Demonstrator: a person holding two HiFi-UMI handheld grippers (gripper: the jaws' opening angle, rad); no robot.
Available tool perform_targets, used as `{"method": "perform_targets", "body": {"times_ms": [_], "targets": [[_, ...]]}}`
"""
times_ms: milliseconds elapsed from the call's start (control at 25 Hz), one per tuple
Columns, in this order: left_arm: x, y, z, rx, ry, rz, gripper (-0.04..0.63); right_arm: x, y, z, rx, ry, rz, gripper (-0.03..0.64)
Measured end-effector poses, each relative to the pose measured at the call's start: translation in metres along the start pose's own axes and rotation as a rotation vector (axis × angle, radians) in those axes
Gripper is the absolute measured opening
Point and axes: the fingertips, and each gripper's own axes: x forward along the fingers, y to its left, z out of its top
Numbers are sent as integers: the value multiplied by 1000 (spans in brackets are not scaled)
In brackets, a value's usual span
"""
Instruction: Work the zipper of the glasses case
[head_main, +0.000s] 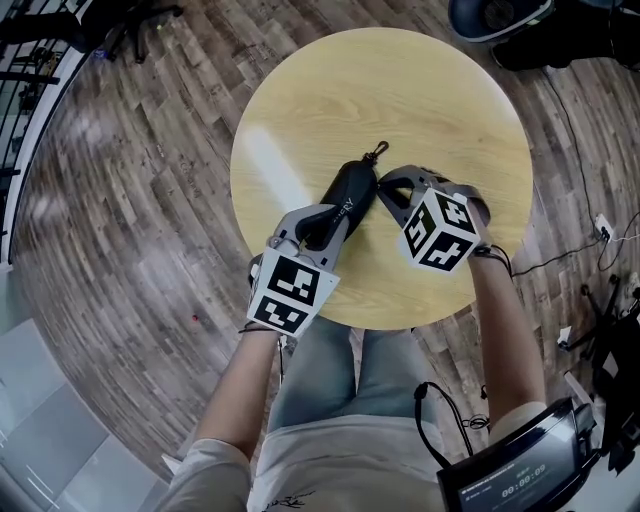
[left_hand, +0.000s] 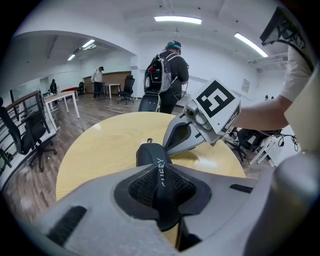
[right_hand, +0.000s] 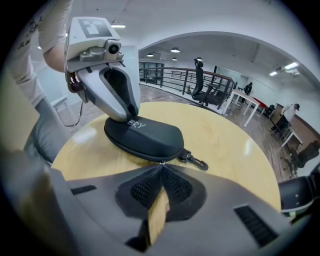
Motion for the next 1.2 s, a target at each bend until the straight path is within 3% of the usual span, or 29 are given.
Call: {"method": "perform_targets", "body": {"times_ms": [400,760,1000,1200], "targets": [[2,0,-1,12,-29,2,44,1,49,8,163,-43,17,2],[0,2,-1,4,-40,5,44,12,96,30,294,-75,-52,2],[-2,3,12,-16,-68,-19,43,2,75,5,209,-34,-46,2],[11,-9,37,60,-86,-57,43,-16,36,-29,108,20,-68,2]]}}
